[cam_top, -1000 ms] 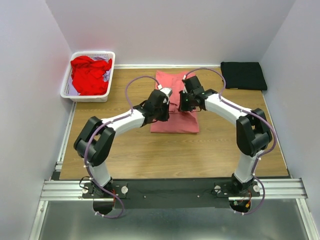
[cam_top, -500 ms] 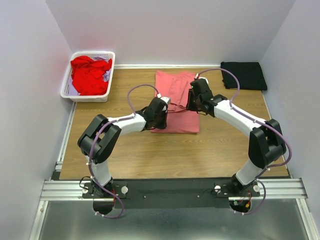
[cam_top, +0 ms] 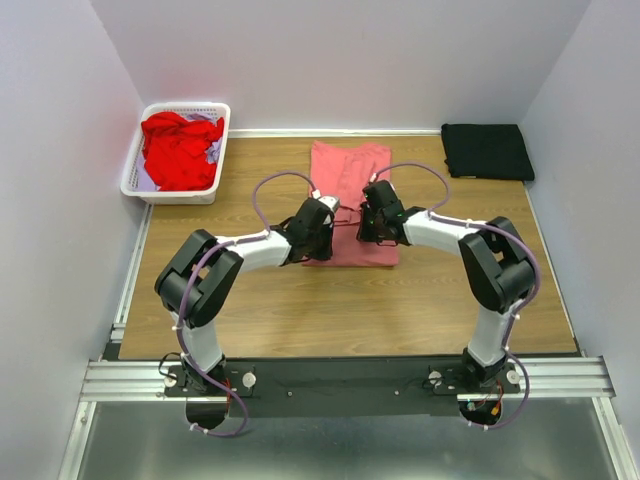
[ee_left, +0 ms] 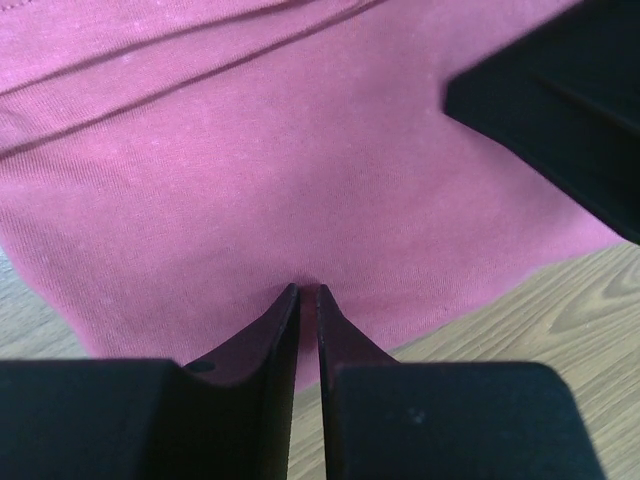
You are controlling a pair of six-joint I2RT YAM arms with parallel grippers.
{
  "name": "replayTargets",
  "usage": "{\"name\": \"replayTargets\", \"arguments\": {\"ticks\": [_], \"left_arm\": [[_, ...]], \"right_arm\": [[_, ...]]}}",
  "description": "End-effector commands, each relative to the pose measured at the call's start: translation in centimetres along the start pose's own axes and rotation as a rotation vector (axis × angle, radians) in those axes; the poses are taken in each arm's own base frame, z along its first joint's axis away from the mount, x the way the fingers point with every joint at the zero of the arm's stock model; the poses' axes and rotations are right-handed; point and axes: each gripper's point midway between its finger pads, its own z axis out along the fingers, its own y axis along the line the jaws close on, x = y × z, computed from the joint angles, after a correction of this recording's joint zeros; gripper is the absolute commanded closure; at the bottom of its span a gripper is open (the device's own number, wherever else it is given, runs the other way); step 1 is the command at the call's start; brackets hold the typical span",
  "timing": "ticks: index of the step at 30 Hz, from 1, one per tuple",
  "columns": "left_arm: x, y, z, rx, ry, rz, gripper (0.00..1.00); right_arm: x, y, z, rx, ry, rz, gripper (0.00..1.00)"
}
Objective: Fold and stack the t-shirts
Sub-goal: Fold the tshirt
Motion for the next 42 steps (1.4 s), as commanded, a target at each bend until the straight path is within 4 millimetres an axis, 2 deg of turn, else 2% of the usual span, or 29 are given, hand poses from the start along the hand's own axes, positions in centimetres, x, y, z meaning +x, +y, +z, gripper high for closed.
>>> {"name": "replayTargets", "arguments": {"ticks": [1, 4, 7, 8, 10, 11, 12, 15, 18, 19, 20, 21, 22, 23, 25, 26, 27, 30, 33, 35, 37, 42], "left_arm": [[2.7, 0.6, 0.0, -0.025, 0.06, -0.002, 0.81], [3.5, 0.9, -0.4, -0.03, 0.073, -0.004, 0.81], [4.3, 1.1, -0.7, -0.035, 0.084, -0.005, 0.81], [4.6, 1.3, -0.8, -0.04, 0.089, -0.004, 0.81], [5.3, 1.4, -1.2, -0.041, 0.098, -0.011, 0.81], [5.4, 1.4, -1.4, -0.04, 0.099, -0.011, 0.81], [5.5, 1.3, -1.6, -0.035, 0.099, -0.013, 0.81], [6.5, 1.1, -2.3, -0.031, 0.113, -0.015, 0.81], [7.1, 1.2, -3.1, -0.034, 0.113, -0.019, 0.81], [7.2, 1.2, -3.3, -0.038, 0.109, -0.023, 0.81], [7.1, 1.3, -3.5, -0.045, 0.101, -0.032, 0.81], [6.9, 1.5, -3.6, -0.056, 0.089, -0.034, 0.81], [6.6, 1.4, -4.0, -0.054, 0.078, -0.04, 0.81], [6.3, 1.2, -4.4, -0.047, 0.063, -0.049, 0.81], [5.3, 1.6, -4.9, -0.076, 0.021, -0.058, 0.8], [5.1, 1.5, -5.1, -0.076, 0.009, -0.061, 0.8], [4.2, 1.5, -5.8, -0.085, -0.026, -0.071, 0.78], [3.0, 1.8, -6.9, -0.104, -0.079, -0.096, 0.76], [2.1, 2.2, -8.3, -0.112, -0.126, -0.122, 0.76], [2.7, 2.9, -8.3, -0.119, -0.113, -0.138, 0.76], [3.3, 3.8, -8.0, -0.13, -0.097, -0.151, 0.76], [5.1, 3.9, -6.4, -0.103, -0.012, -0.13, 0.76]], "right_arm": [[-2.3, 0.2, 2.4, 0.02, -0.082, 0.0, 0.77], [-3.4, -0.3, 3.3, 0.043, -0.105, -0.004, 0.77], [-5.6, -1.0, 4.3, 0.046, -0.138, 0.004, 0.77], [-7.6, -1.3, 4.3, 0.043, -0.17, 0.02, 0.77], [-9.1, -1.7, 4.9, 0.025, -0.181, 0.017, 0.77], [-10.0, -1.6, 4.9, 0.008, -0.19, 0.011, 0.76], [-12.0, -0.7, 4.5, -0.022, -0.223, 0.001, 0.76], [-14.1, 0.1, 4.6, -0.071, -0.245, -0.033, 0.72], [-14.5, 1.7, 3.8, -0.149, -0.241, -0.061, 0.69], [-13.9, 2.1, 3.5, -0.179, -0.222, -0.067, 0.69], [-13.7, 3.4, 2.3, -0.251, -0.209, -0.075, 0.68], [-13.3, 3.8, 1.7, -0.284, -0.194, -0.076, 0.67], [-11.9, 4.0, 1.4, -0.308, -0.162, -0.077, 0.67], [-11.5, 5.1, 0.1, -0.357, -0.154, -0.089, 0.66], [-10.1, 5.9, -1.1, -0.389, -0.132, -0.104, 0.66], [-8.0, 6.2, -1.2, -0.407, -0.091, -0.116, 0.66], [-7.9, 6.8, -2.4, -0.429, -0.099, -0.124, 0.66], [-5.6, 7.8, -3.6, -0.473, -0.065, -0.123, 0.66], [-3.4, 8.4, -3.8, -0.495, -0.02, -0.115, 0.66], [-2.8, 9.9, -3.9, -0.542, -0.02, -0.124, 0.66], [-1.9, 10.7, -3.4, -0.551, 0.003, -0.131, 0.67], [0.0, 12.5, -1.7, -0.57, 0.043, -0.149, 0.76]]}}
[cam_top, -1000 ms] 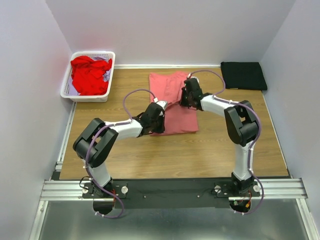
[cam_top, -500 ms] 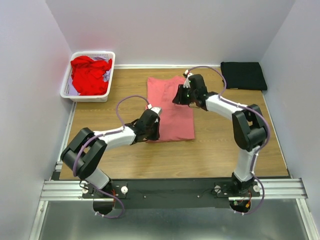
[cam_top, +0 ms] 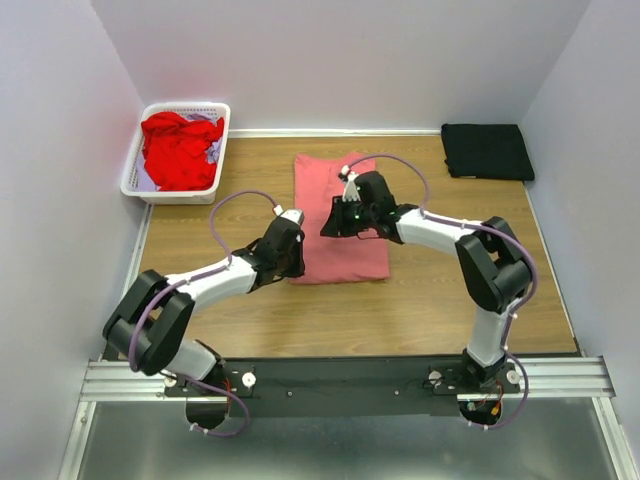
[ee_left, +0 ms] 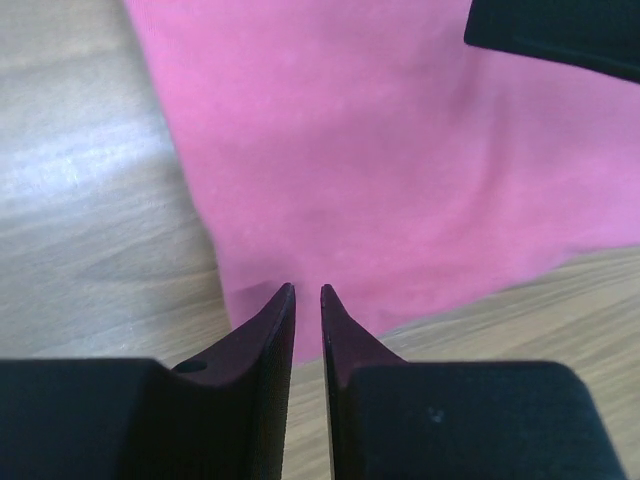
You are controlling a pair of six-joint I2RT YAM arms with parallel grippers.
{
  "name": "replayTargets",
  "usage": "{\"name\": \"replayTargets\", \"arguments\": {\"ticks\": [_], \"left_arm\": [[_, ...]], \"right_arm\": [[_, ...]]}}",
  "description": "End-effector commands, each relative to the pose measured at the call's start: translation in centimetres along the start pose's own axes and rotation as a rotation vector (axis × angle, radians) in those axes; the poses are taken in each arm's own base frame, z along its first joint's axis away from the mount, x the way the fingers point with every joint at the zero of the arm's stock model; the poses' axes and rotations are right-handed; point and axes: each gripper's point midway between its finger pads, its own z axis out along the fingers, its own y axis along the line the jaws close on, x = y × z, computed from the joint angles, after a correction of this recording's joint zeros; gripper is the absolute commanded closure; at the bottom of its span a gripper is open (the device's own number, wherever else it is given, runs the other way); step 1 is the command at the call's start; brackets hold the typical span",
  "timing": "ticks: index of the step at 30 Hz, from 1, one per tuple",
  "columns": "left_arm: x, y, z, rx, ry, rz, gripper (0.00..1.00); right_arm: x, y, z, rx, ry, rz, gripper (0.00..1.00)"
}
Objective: Fold and stack the t-shirts
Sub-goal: Fold the tshirt
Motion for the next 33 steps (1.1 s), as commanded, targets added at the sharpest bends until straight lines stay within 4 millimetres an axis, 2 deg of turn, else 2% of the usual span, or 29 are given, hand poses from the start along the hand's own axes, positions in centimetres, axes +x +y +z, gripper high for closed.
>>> {"name": "replayTargets", "arguments": {"ticks": [1, 3, 7, 10, 13, 14, 17, 18, 19, 21, 23, 24, 25, 26, 27, 29, 31, 32, 33], "left_arm": [[2.5, 0.5, 1.3, 0.0, 0.089, 0.018, 0.77], [3.1, 0.8, 1.6, -0.008, 0.107, 0.019, 0.77], [3.9, 1.4, 1.8, -0.026, 0.134, 0.024, 0.78], [4.1, 1.6, 1.6, -0.04, 0.144, 0.028, 0.78], [4.4, 2.2, 1.4, -0.066, 0.158, 0.032, 0.78], [4.5, 2.5, 1.2, -0.081, 0.161, 0.034, 0.78], [3.3, 2.4, 0.3, -0.089, 0.117, 0.013, 0.78], [2.4, 2.5, -0.3, -0.088, 0.083, 0.0, 0.78], [2.0, 2.4, -0.6, -0.083, 0.067, -0.006, 0.78], [1.0, 1.9, -1.3, -0.051, 0.029, -0.021, 0.78], [0.6, 1.7, -1.4, -0.033, 0.019, -0.028, 0.78], [0.7, 1.4, -1.3, -0.014, 0.027, -0.027, 0.78], [0.9, 1.2, -1.1, -0.005, 0.036, -0.025, 0.78], [0.7, 1.0, -0.9, 0.009, 0.034, -0.023, 0.78], [1.4, 0.6, -0.7, 0.035, 0.063, -0.015, 0.78], [1.4, 0.3, -0.4, 0.051, 0.074, -0.012, 0.78], [1.8, 0.2, 0.0, 0.061, 0.094, -0.006, 0.79], [1.9, 0.2, 0.1, 0.061, 0.101, -0.006, 0.8], [2.4, 0.4, 0.3, 0.059, 0.119, -0.009, 0.81]], "right_arm": [[1.1, 1.4, 2.2, -0.055, 0.03, 0.002, 0.78], [2.2, 1.3, 3.3, -0.064, 0.064, 0.011, 0.79], [2.8, 1.1, 5.0, -0.078, 0.086, 0.02, 0.8], [2.3, 0.3, 6.2, -0.057, 0.074, 0.015, 0.8], [0.9, -1.6, 6.9, 0.018, 0.029, 0.029, 0.8], [0.0, -3.1, 6.6, 0.056, 0.003, 0.067, 0.79], [-1.9, -3.6, 4.2, 0.033, -0.032, 0.128, 0.74], [-1.6, -4.5, 3.2, 0.028, -0.021, 0.147, 0.71], [-2.5, -3.6, 1.5, 0.005, -0.045, 0.134, 0.69], [-2.1, -3.1, -0.6, -0.076, -0.019, 0.137, 0.66], [0.2, -2.4, -2.9, -0.16, 0.024, 0.141, 0.66], [1.7, -0.7, -4.2, -0.271, 0.078, 0.145, 0.65], [2.9, 0.0, -5.0, -0.324, 0.107, 0.148, 0.65], [5.6, 0.9, -6.2, -0.398, 0.168, 0.16, 0.65], [6.9, 1.1, -6.8, -0.423, 0.195, 0.17, 0.65], [9.3, 0.9, -7.5, -0.437, 0.23, 0.191, 0.65], [12.5, -0.4, -8.1, -0.415, 0.266, 0.255, 0.65], [12.1, -1.2, -8.2, -0.408, 0.222, 0.284, 0.65], [14.1, -2.3, -8.6, -0.383, 0.234, 0.351, 0.66]]}}
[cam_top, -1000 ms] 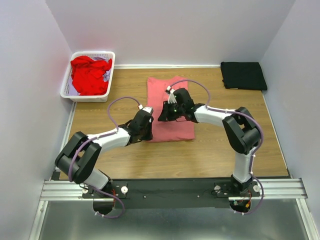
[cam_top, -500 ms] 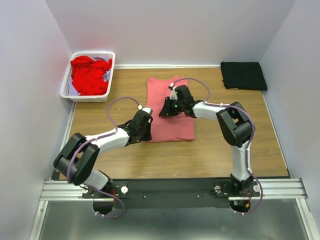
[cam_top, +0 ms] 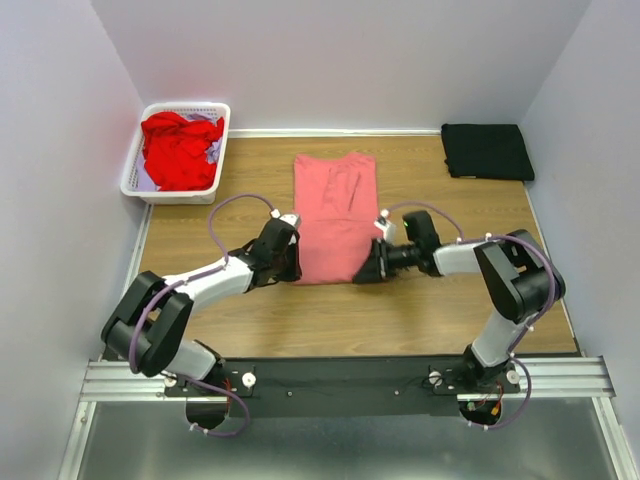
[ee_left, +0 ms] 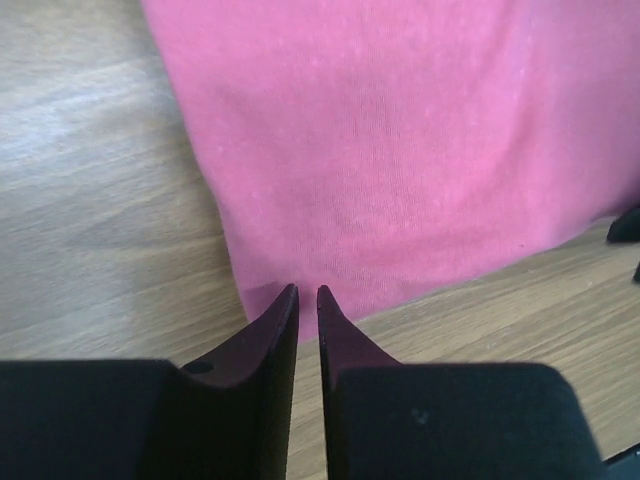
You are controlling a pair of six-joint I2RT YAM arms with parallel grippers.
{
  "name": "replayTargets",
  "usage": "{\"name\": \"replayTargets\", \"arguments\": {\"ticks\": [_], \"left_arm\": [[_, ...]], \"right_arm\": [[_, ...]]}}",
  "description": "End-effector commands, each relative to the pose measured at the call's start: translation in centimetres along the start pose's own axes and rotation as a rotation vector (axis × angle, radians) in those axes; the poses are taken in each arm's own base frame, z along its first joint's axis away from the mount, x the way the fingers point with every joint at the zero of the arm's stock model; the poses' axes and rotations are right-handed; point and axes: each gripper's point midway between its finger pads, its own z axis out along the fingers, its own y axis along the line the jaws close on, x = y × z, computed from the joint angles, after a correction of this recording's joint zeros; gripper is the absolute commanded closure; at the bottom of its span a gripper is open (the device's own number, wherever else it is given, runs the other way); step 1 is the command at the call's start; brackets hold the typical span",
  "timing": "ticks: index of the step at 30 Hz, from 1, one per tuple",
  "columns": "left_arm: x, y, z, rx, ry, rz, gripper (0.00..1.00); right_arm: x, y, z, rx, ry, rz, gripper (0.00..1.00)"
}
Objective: Fold and stack the t-shirts
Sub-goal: Fold the tshirt
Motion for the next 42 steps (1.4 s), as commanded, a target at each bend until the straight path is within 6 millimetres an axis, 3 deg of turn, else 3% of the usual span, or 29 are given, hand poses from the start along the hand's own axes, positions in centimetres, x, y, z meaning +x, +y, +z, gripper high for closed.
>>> {"name": "replayTargets", "arguments": {"ticks": [1, 2, 5, 8, 13, 14, 16, 19, 24, 28, 33, 38, 42], "left_arm": [[0.6, -0.3, 0.7, 0.037, 0.045, 0.006, 0.81], [0.9, 0.0, 0.8, 0.029, 0.058, 0.003, 0.82], [2.2, 1.9, 1.2, -0.013, 0.118, -0.022, 0.83], [2.8, 3.6, 1.1, -0.035, 0.136, -0.066, 0.85], [1.8, 3.4, 0.3, -0.015, 0.101, -0.068, 0.85], [1.7, 3.2, 0.3, -0.004, 0.103, -0.063, 0.85], [1.5, 3.0, 0.3, 0.004, 0.1, -0.061, 0.85], [1.6, 2.9, 0.6, 0.007, 0.109, -0.061, 0.85], [1.6, 2.9, 0.8, 0.009, 0.11, -0.067, 0.85], [1.5, 3.0, 0.8, 0.004, 0.108, -0.066, 0.85], [1.5, 3.2, 0.6, -0.009, 0.1, -0.071, 0.85], [2.1, 3.7, 0.6, -0.023, 0.114, -0.071, 0.85], [2.6, 4.1, 0.5, -0.033, 0.124, -0.075, 0.85]], "right_arm": [[3.6, -2.3, -1.7, -0.062, -0.015, 0.141, 0.67], [2.3, -3.3, -2.6, -0.054, -0.088, 0.177, 0.68], [2.9, -6.8, -3.6, 0.04, -0.15, 0.279, 0.7], [3.4, -7.5, -4.1, 0.054, -0.162, 0.312, 0.7], [2.7, -4.1, -5.3, -0.029, -0.131, 0.255, 0.7], [1.1, -2.7, -5.9, -0.041, -0.149, 0.185, 0.7], [0.9, -1.7, -6.3, -0.027, -0.122, 0.168, 0.69], [-0.8, 1.6, -7.2, -0.113, -0.125, 0.088, 0.68], [-2.2, 3.6, -6.4, -0.137, -0.115, 0.04, 0.66], [-1.8, 2.3, -3.9, -0.135, -0.044, 0.079, 0.66], [-0.3, -2.5, -1.3, -0.068, -0.004, 0.164, 0.68], [1.3, -6.8, -1.4, 0.014, -0.008, 0.246, 0.7], [1.9, -8.0, -2.3, 0.036, -0.025, 0.282, 0.7]]}}
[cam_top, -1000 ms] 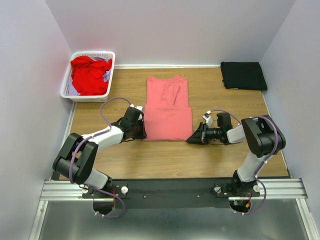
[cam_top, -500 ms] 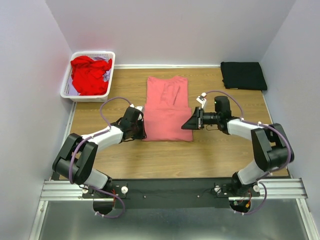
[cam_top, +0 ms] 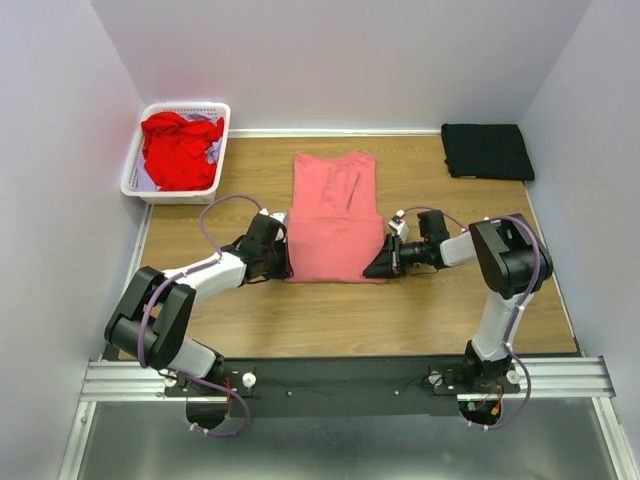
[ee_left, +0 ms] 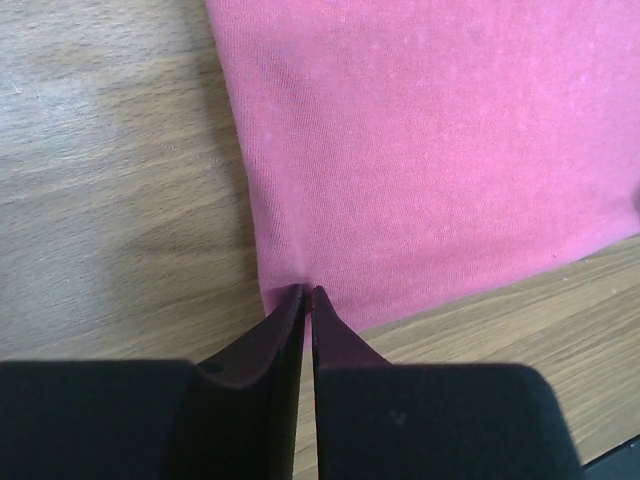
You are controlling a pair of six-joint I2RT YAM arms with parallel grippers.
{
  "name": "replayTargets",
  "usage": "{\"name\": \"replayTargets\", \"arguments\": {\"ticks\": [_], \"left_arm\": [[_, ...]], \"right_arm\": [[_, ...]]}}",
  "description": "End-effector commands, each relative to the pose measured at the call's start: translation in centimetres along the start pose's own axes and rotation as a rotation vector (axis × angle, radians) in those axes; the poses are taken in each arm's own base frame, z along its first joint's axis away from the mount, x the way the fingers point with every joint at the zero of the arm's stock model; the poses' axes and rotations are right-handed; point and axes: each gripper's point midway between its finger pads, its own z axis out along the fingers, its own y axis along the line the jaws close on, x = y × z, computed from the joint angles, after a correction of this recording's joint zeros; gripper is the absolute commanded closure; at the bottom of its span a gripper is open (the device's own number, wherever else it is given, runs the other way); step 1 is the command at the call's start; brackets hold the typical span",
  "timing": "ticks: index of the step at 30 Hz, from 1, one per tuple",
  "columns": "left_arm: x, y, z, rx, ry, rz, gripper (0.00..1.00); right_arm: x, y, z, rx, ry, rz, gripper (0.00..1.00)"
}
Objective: Fold and stack the t-shirts
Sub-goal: Fold the tshirt
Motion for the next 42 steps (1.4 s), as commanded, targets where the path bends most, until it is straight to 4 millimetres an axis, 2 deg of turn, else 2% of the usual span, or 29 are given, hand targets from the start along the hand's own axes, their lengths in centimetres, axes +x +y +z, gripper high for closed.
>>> {"name": "replayTargets", "arguments": {"ticks": [1, 4, 5, 7, 9, 12, 14, 15, 16, 18, 19, 20, 22, 28, 37, 42], "left_arm": [[2.2, 1.6, -0.1, -0.048, 0.062, 0.001, 0.85], [2.2, 1.8, -0.5, -0.06, 0.059, 0.003, 0.85], [1.9, 1.7, -0.7, -0.059, 0.049, 0.001, 0.85], [1.2, 1.5, -1.4, -0.062, 0.019, 0.002, 0.84], [0.3, 1.1, -2.1, -0.06, -0.013, -0.006, 0.8], [-1.3, 0.8, -3.7, -0.073, -0.076, -0.015, 0.72], [-2.2, 0.8, -4.9, -0.089, -0.113, -0.022, 0.65], [-2.7, 1.3, -5.5, -0.125, -0.142, -0.027, 0.59], [-3.0, 1.5, -5.8, -0.139, -0.153, -0.03, 0.56], [-3.1, 1.9, -6.4, -0.168, -0.159, -0.033, 0.52], [-3.4, 2.1, -6.7, -0.19, -0.172, -0.031, 0.47], [-3.3, 2.4, -6.8, -0.203, -0.172, -0.029, 0.45], [-2.9, 2.8, -6.8, -0.224, -0.164, -0.03, 0.33], [-2.8, 2.4, -6.5, -0.221, -0.157, -0.017, 0.3], [-2.3, 2.1, -5.9, -0.223, -0.141, 0.0, 0.32], [-2.0, 2.0, -5.7, -0.22, -0.131, 0.006, 0.33]], "right_arm": [[0.4, -2.7, -1.0, 0.073, -0.04, 0.018, 0.69], [0.5, -2.3, -1.5, 0.089, -0.04, 0.018, 0.68], [0.2, -1.5, -1.9, 0.09, -0.048, 0.002, 0.67], [-0.1, -1.2, -2.3, 0.121, -0.065, -0.013, 0.66], [-0.5, 0.3, -3.1, 0.139, -0.083, -0.047, 0.65], [-1.3, 1.8, -4.5, 0.203, -0.126, -0.089, 0.61], [-1.4, 1.4, -5.3, 0.296, -0.146, -0.085, 0.57], [-2.6, 1.9, -6.1, 0.363, -0.197, -0.135, 0.54], [-2.9, 1.9, -6.6, 0.407, -0.213, -0.141, 0.52], [-2.3, 1.8, -7.1, 0.506, -0.211, -0.13, 0.5], [-3.5, 1.5, -8.3, 0.611, -0.272, -0.142, 0.47], [-2.7, 0.9, -8.7, 0.681, -0.259, -0.121, 0.45], [-2.1, 0.5, -8.9, 0.814, -0.25, -0.139, 0.43], [-0.4, -0.2, -6.4, 0.946, -0.213, -0.15, 0.44], [-2.3, -0.2, -5.1, 0.997, -0.247, -0.151, 0.48], [-1.8, -0.9, -4.0, 0.999, -0.203, -0.144, 0.48]]}}
